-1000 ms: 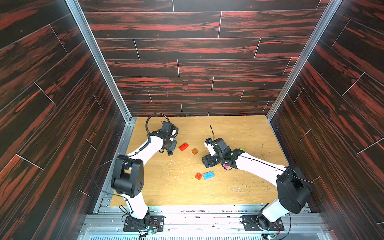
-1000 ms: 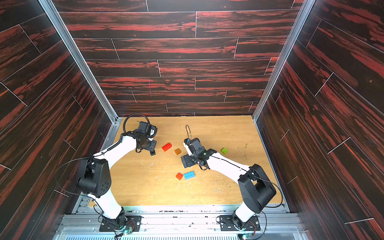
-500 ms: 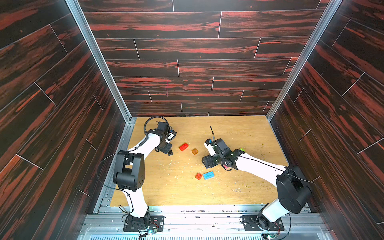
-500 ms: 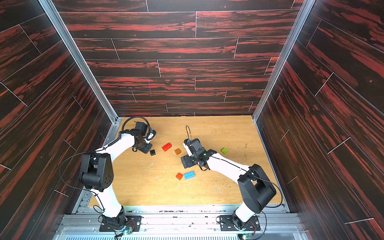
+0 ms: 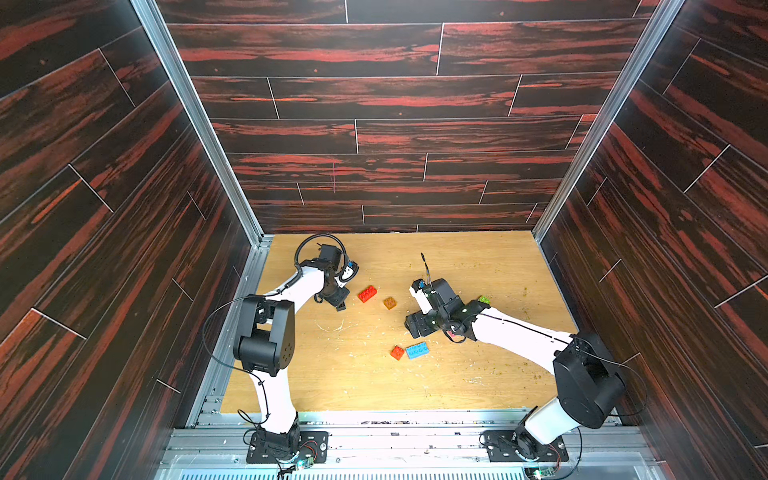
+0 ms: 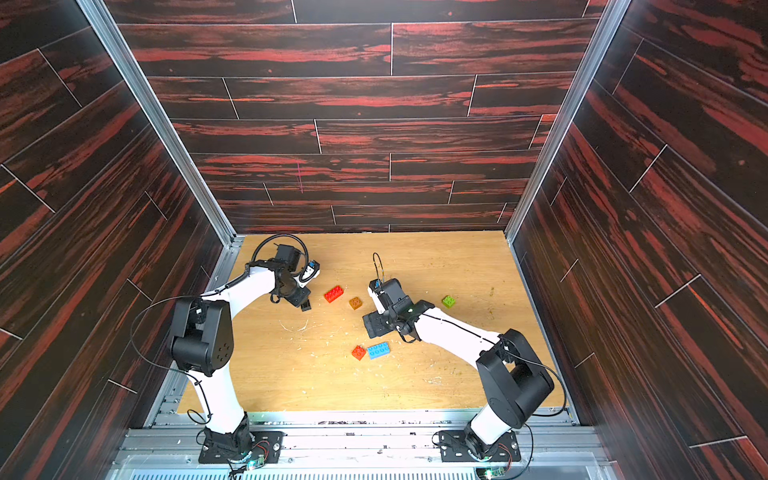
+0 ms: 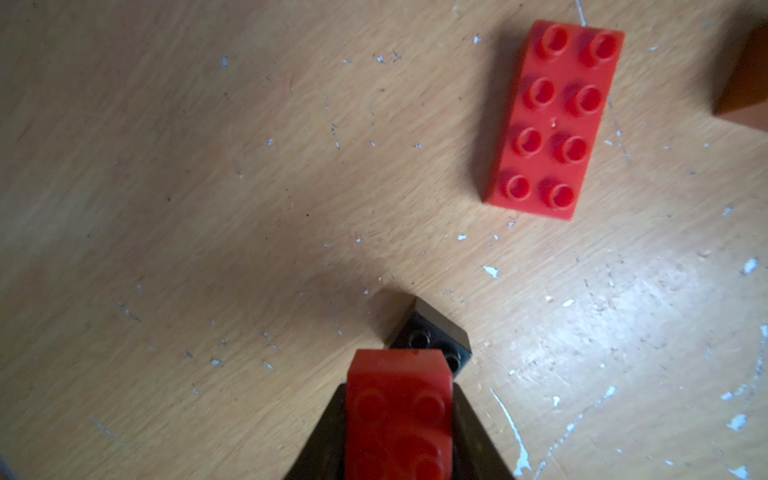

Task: Assemble the letter v with lego
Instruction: Adjust the lego brick at the center of the board.

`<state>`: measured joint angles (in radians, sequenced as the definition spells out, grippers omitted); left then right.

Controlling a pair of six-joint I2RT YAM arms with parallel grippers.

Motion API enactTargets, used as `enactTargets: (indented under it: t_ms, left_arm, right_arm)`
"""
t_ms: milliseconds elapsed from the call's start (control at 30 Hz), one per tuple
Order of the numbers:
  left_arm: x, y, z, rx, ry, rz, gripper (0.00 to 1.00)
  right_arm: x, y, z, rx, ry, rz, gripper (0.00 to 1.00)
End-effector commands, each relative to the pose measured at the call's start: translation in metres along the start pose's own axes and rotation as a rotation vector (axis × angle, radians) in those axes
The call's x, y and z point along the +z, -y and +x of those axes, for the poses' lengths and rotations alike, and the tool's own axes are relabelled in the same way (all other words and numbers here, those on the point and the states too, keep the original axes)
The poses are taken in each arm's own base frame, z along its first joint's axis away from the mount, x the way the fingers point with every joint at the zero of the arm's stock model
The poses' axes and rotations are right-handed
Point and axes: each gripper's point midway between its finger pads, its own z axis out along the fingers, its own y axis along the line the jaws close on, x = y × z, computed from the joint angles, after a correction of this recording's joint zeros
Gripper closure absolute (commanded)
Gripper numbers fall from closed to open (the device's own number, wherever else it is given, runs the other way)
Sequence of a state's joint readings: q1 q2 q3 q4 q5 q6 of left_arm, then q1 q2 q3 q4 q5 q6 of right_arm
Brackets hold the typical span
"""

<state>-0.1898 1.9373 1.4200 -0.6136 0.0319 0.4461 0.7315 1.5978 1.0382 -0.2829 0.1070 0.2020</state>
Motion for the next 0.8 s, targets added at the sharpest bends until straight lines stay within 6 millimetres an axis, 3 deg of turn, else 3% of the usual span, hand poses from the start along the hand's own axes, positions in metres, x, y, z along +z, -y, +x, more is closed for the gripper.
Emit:
enactTargets:
  t_ms: [0, 767]
  left_arm:
    - [-0.004, -0.003, -0.003, 0.02, -0.014, -0.004, 0.8]
    - [-0.012, 0.0, 0.013, 0.01, -0.05, -0.014, 0.8]
  right_arm:
    - [-0.004, -0.005, 0.001, 0.0, 0.005, -0.018, 0.12]
    - [0.003, -0.007, 0.007, 0.008, -0.015, -0.033, 0.12]
